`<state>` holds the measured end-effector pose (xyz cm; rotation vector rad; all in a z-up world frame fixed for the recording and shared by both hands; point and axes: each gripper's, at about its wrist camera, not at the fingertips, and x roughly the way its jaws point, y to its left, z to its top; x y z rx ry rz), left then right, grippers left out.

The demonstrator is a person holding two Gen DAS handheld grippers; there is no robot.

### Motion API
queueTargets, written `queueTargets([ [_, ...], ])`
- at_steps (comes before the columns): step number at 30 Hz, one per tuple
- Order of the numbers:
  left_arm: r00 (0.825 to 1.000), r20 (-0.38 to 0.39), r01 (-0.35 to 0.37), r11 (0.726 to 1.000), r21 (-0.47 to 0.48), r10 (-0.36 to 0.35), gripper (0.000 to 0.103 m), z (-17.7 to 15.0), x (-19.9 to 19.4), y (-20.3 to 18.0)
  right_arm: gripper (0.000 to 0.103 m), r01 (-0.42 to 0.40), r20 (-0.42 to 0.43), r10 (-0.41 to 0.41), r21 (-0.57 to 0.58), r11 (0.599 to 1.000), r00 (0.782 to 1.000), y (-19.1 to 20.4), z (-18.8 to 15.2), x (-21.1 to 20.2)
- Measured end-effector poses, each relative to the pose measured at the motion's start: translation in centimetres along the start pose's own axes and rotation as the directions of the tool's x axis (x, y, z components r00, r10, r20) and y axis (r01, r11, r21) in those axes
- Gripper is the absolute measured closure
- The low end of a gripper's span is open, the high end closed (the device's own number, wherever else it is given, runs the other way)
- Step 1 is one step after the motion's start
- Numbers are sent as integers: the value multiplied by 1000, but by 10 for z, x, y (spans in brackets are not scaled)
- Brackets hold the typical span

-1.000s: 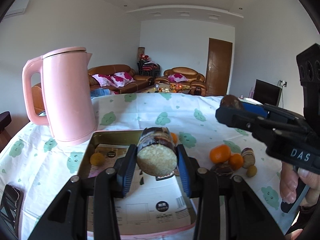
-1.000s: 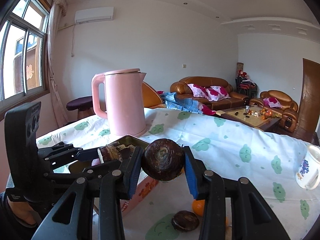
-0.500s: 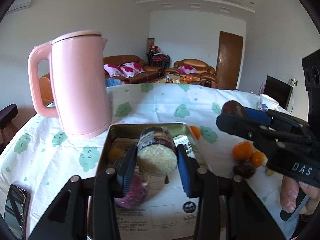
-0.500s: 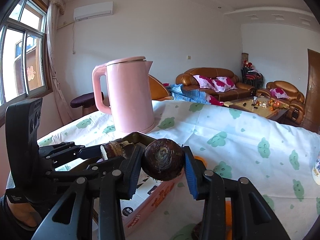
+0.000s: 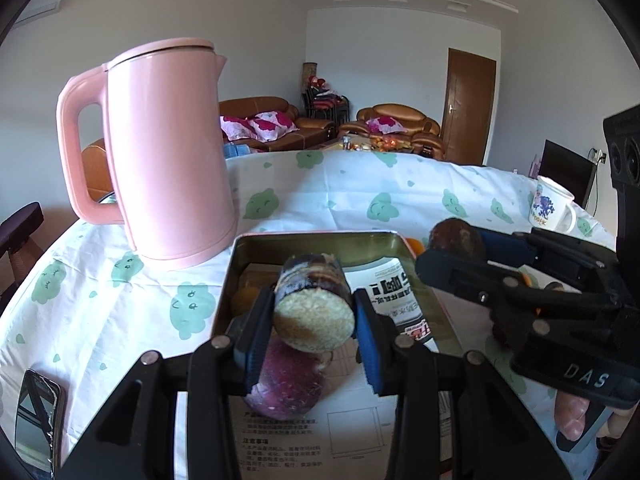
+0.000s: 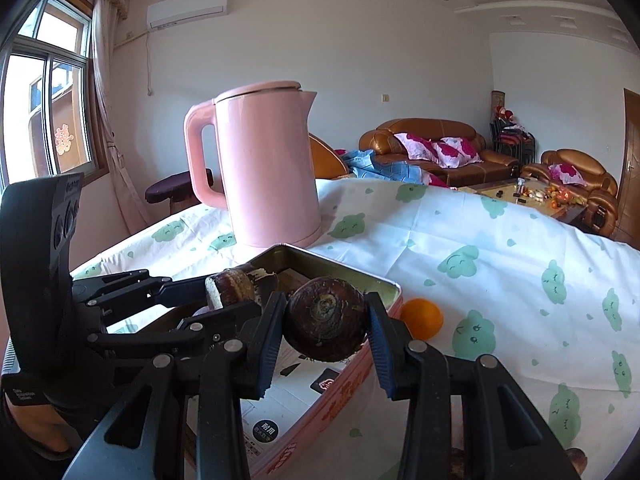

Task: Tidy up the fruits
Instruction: 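Carry the cake roll over the tin with the left gripper while the right carries the dark brown fruit there, then open the left gripper dropping the cake roll into the tin while the right releases its fruit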

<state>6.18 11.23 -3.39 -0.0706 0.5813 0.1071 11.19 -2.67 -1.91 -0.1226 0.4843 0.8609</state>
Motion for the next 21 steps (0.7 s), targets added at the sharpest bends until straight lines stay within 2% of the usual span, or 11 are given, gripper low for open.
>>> queueTargets([
  [21, 999, -37, -13, 1000, 11, 13, 62, 0, 12, 2, 61, -33, -68, 34, 19, 999, 997, 1, -10, 18],
])
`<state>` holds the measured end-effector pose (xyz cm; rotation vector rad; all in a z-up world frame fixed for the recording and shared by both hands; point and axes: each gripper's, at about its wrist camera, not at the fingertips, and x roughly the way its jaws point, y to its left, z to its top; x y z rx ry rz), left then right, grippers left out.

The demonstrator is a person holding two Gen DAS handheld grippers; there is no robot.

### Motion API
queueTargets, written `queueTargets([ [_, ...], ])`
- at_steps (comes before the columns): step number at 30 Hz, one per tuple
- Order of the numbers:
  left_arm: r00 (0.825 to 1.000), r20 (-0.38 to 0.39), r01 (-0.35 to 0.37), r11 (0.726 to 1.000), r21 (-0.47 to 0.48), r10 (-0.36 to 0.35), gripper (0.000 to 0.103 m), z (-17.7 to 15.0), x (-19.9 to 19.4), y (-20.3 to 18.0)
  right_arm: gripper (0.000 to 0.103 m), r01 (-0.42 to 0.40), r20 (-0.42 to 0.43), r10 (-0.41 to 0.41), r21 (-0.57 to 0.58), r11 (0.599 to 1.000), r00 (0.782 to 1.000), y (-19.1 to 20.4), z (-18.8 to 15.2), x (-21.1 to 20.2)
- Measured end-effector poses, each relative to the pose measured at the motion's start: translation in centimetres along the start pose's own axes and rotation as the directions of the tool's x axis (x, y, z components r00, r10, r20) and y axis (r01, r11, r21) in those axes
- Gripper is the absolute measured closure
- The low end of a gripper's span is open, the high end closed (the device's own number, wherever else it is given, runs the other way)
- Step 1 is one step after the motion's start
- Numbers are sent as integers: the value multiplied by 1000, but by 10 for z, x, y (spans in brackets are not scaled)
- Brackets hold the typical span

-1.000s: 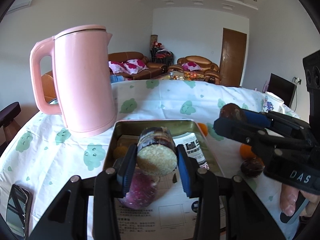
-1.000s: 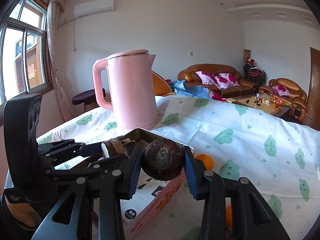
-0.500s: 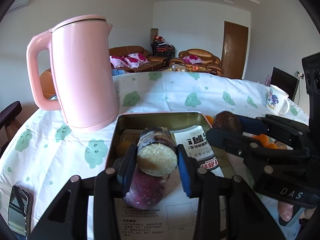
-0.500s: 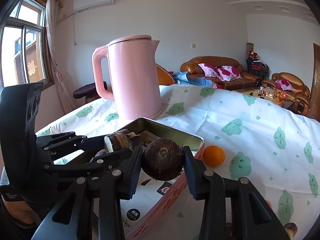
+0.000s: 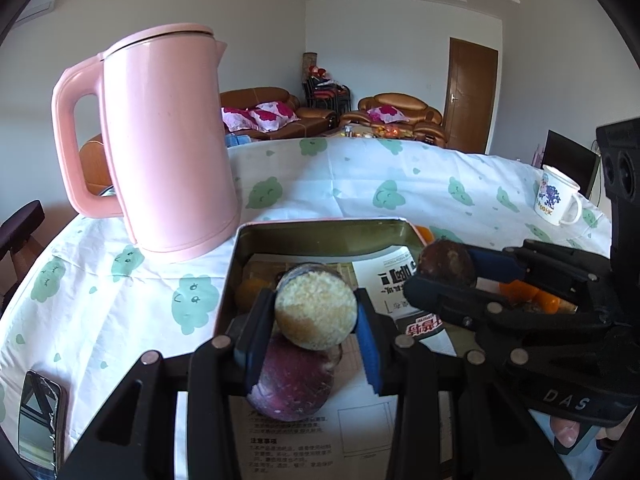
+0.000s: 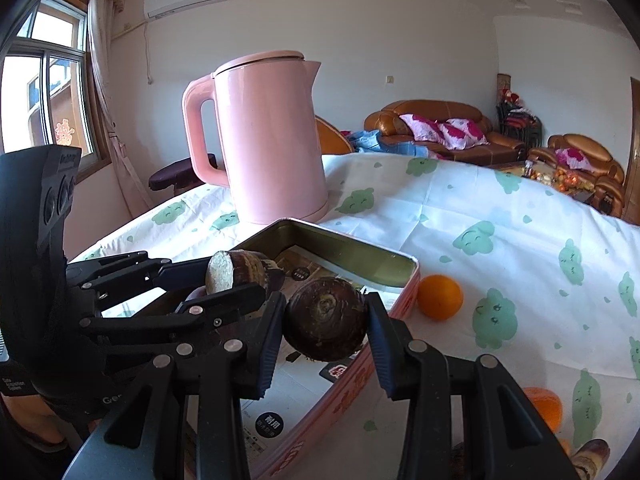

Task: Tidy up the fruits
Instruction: 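Open the left gripper dropping the cake roll into the tin while the right releases its fruit, then move both grippers back from the tin toward the remaining fruits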

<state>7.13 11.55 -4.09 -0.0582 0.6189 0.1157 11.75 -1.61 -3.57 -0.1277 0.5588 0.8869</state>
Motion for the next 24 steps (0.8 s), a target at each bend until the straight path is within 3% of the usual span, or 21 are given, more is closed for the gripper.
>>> queueTargets([
  [7, 1000, 6, -29, 999, -13, 29, 58, -2, -4, 2, 54, -18, -18, 19, 30, 999, 1000, -4, -1, 3],
  [11, 999, 21, -47, 998, -43, 48, 42, -4, -12, 8, 41, -14, -5, 15, 47, 999, 1000, -7, -2, -1],
  [14, 998, 41, -45, 998, -48, 47, 29, -5, -19, 6, 39, -4, 12, 3, 49, 999, 1000, -9, -3, -12],
  [18, 995, 99, -12, 999, -52, 18, 7, -4, -35, -4, 39, 39, 51, -41, 48, 998, 998, -16, -6, -41],
  [24, 988, 143, 65, 998, -18, -62, 5, -5, -48, -38, 39, 215, 79, -220, 65, 974, 972, -54, -30, -105],
])
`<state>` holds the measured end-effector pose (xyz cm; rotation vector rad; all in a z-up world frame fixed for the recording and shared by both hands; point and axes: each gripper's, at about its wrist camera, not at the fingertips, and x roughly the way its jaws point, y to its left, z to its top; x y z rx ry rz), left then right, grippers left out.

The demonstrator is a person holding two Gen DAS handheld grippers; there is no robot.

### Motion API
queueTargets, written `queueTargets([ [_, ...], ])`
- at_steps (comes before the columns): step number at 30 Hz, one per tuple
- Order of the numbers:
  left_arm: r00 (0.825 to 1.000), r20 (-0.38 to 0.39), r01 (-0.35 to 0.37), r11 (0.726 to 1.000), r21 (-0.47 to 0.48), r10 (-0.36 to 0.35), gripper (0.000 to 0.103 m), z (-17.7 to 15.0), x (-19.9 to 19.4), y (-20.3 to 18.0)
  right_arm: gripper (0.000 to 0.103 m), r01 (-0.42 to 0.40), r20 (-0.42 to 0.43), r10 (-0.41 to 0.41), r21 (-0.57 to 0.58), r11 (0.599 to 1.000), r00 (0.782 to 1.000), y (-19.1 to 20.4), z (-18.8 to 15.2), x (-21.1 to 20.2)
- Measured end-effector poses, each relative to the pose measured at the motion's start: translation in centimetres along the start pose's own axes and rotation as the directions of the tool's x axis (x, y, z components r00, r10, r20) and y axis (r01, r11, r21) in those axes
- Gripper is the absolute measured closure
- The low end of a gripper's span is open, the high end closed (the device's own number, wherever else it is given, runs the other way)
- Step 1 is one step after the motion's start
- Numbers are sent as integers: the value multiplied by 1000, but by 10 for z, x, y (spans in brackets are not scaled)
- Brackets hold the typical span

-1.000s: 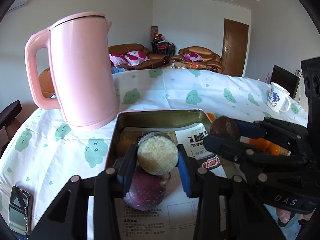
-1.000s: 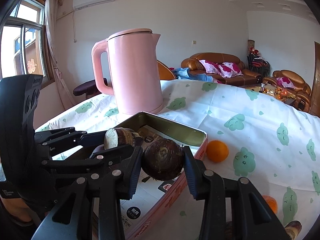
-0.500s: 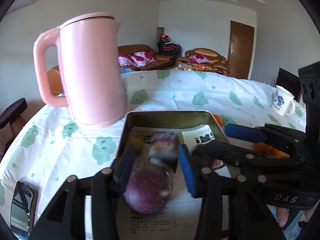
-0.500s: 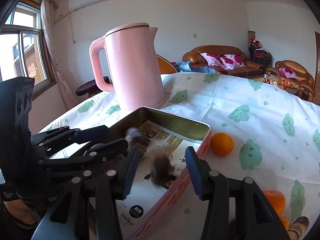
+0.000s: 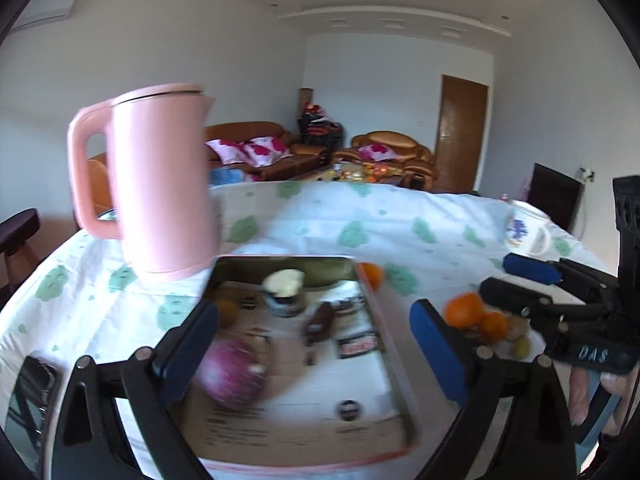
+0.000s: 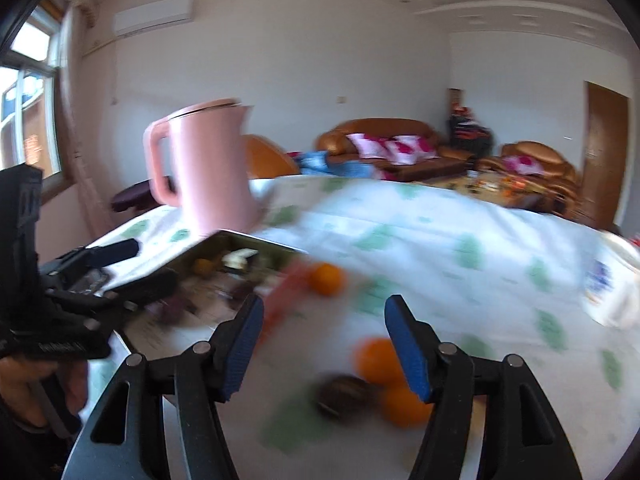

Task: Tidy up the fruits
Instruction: 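Move both grippers back from the tin toward the remaining fruits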

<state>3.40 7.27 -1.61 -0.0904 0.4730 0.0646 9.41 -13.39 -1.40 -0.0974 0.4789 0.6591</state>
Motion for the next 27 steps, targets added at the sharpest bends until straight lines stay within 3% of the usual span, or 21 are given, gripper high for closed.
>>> queueTargets([
  [6, 998, -34, 61, 995, 73, -59, 5, -6, 9, -44, 39, 134, -15, -134, 47, 990, 991, -47, -22, -25],
  [13, 984, -113, 155, 975, 160, -138, 7, -10, 28, -94, 39, 136, -29, -134, 58, 989, 991, -60, -31, -25],
  [16, 972, -171, 191, 964, 184, -160, 20, -12, 41, -111, 39, 167, -27, -166, 54, 984, 986, -63, -31, -26],
  [19, 960, -224, 217, 953, 209, -169, 24, -12, 53, -124, 39, 153, -19, -152, 89, 984, 988, -71, -33, -31],
  [21, 949, -266, 231, 948, 218, -170, 34, -13, 62, -131, 38, 140, -12, -139, 113, 984, 990, -75, -34, -33],
  [24, 921, -347, 264, 937, 229, -175, 38, -18, 78, -138, 38, 134, -1, -135, 141, 981, 991, -80, -35, -36],
  [27, 918, -362, 258, 938, 229, -164, 42, -21, 81, -139, 38, 130, 1, -132, 154, 979, 991, -82, -35, -36],
])
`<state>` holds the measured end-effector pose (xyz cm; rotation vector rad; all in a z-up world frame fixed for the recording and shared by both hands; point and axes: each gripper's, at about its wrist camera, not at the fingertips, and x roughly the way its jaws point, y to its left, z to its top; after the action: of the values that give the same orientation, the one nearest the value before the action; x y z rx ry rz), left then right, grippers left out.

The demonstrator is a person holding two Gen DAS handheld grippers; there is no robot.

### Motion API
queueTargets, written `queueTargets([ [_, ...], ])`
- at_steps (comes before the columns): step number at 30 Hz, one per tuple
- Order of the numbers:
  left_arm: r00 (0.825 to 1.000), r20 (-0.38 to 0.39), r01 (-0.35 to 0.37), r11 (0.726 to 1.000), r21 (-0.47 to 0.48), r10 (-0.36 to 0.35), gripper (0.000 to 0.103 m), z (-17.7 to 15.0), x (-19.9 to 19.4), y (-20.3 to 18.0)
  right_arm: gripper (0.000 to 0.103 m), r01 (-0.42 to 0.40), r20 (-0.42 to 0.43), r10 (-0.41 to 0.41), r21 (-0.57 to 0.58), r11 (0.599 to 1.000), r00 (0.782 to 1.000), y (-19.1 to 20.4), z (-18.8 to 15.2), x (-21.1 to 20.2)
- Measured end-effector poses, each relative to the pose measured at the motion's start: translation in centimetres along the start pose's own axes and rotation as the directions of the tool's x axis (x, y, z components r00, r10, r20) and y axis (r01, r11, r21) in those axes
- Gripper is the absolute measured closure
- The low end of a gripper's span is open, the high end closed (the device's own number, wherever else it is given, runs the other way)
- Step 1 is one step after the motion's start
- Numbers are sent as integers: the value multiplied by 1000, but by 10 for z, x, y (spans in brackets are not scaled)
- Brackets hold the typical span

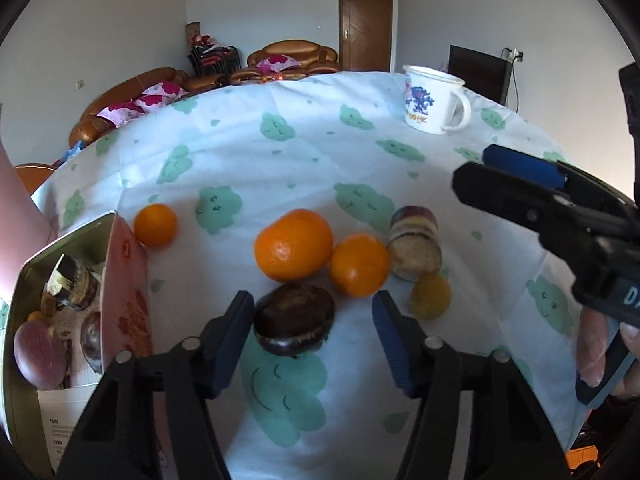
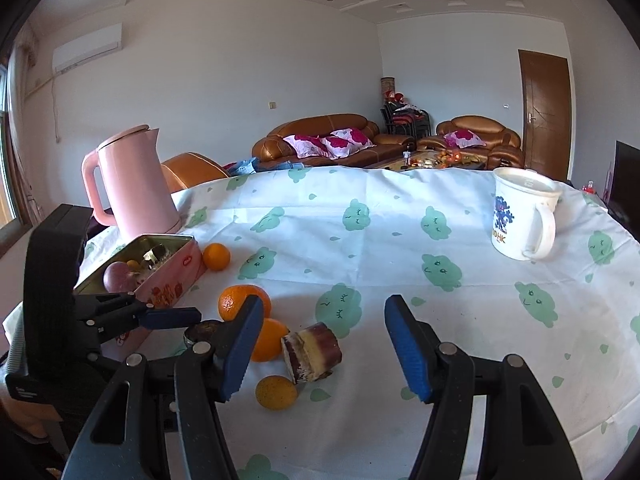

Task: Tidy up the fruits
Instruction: 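Move both grippers back from the tin toward the remaining fruits, then grasp a dark brown round fruit with the left gripper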

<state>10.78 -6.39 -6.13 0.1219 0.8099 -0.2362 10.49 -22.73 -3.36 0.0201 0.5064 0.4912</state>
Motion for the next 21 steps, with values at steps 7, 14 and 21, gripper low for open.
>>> queueTargets([
  [7, 1000, 11, 10, 1000, -24, -10, 60, -1, -2, 8, 38, -11, -18, 11, 10, 1000, 1000, -1, 0, 2],
  [14, 998, 69, 8, 1000, -22, -7, 78, -2, -15, 8, 38, -11, -84, 11, 7, 1000, 996, -1, 0, 15],
  [21, 999, 46, -7, 999, -38, 8, 57, -2, -9, 11, 38, -8, -99, 8, 4, 1000, 995, -1, -1, 18],
])
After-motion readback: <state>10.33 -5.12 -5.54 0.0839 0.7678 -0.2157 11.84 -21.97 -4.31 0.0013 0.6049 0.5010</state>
